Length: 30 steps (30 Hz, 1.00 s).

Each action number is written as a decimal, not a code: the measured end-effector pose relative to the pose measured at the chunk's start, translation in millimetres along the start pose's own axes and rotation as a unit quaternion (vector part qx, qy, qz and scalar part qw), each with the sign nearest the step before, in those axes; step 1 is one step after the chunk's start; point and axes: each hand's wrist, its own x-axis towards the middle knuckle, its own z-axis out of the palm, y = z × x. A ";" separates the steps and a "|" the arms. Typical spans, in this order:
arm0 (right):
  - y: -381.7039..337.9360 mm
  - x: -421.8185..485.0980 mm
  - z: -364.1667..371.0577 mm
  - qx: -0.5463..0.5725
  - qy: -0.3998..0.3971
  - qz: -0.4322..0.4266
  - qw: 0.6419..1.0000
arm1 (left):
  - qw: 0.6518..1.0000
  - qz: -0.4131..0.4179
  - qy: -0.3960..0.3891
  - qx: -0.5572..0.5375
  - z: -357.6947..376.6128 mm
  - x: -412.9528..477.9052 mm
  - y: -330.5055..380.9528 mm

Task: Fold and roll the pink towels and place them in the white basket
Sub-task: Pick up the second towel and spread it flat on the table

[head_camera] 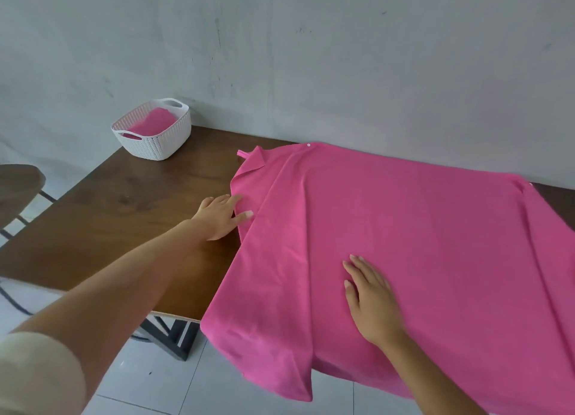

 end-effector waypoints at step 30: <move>-5.1 -0.2 0.5 -0.034 -0.010 0.012 0.999 | 0.957 -0.220 0.110 -0.152 57.0 -177.3 17.7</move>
